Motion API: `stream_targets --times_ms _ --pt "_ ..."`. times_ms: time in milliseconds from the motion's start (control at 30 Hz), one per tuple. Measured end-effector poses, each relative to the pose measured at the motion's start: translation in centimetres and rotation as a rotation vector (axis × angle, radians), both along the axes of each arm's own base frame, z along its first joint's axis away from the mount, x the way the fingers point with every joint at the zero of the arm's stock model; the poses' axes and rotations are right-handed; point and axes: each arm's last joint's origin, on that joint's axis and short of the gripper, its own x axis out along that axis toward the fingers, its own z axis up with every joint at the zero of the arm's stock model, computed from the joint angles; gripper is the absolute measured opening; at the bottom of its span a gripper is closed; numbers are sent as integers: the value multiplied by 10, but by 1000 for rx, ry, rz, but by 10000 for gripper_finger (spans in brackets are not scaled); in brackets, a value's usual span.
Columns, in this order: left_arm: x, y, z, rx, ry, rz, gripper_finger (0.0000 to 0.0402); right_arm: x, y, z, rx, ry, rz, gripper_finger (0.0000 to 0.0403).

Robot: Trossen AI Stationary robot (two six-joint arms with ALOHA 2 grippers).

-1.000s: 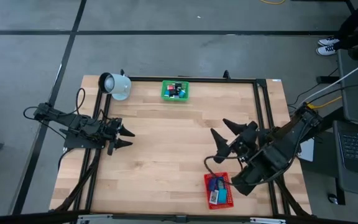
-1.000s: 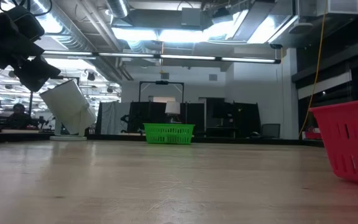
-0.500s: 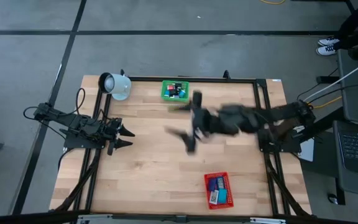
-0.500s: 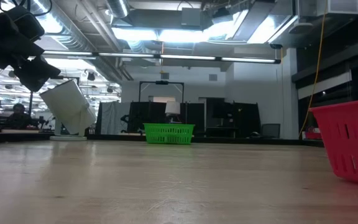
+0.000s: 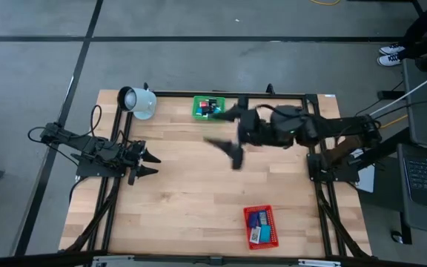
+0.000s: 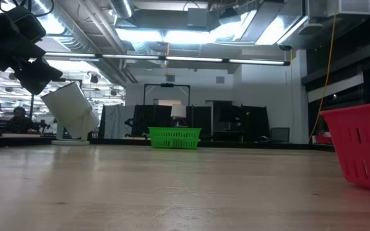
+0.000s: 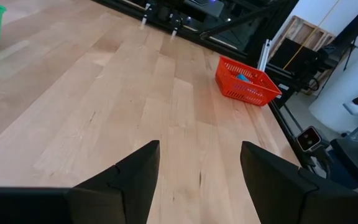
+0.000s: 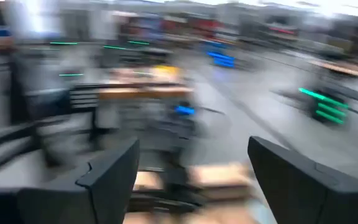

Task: Pick & Place Office items
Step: Return to Home Position

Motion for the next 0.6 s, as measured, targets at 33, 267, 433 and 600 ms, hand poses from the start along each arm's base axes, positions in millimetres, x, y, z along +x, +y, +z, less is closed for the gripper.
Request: stream_targets --times_ms 33,267,433,600 --pt "0 0 0 0 0 0 219 -2 2 4 -13 -19 93 307" --pt "0 0 0 0 0 1 219 -33 -12 -15 -57 7 277 307" --pt "0 0 0 0 0 1 219 -64 -22 -65 -2 -230 293 307" --pt "0 0 0 0 0 1 219 -100 -32 -127 70 -219 186 307"
